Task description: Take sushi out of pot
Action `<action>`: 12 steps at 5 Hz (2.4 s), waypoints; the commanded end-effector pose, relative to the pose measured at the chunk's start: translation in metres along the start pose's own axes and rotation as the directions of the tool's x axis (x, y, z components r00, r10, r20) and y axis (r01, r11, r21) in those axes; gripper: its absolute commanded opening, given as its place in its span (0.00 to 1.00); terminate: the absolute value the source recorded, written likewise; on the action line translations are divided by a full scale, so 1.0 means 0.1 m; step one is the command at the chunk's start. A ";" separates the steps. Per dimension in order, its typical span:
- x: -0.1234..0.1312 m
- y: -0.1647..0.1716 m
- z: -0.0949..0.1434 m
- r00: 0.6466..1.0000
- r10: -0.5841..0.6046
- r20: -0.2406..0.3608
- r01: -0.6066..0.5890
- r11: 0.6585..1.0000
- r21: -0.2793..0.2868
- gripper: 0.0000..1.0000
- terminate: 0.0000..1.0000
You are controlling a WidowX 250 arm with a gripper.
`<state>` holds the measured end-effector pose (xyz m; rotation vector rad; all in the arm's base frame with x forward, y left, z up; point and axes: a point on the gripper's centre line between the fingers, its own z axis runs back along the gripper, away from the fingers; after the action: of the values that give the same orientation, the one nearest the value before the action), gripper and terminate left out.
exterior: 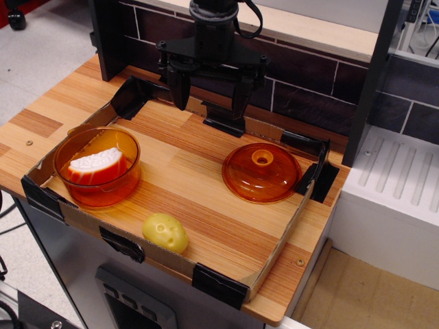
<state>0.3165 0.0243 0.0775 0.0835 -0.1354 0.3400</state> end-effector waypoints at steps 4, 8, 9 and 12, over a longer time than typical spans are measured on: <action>0.00 0.70 0.29 0.910 -0.416 0.000 0.412 0.902 -0.132 1.00 0.00; -0.32 1.27 -0.13 0.746 -0.665 -0.037 0.655 0.742 -0.140 1.00 0.00; -0.34 1.25 -0.24 0.748 -0.662 -0.046 0.653 0.746 -0.130 1.00 0.00; -0.42 1.19 -0.36 0.754 -0.656 -0.041 0.646 0.751 -0.135 1.00 0.00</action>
<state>0.2311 0.1224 0.0345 -0.0167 -0.0057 -0.3650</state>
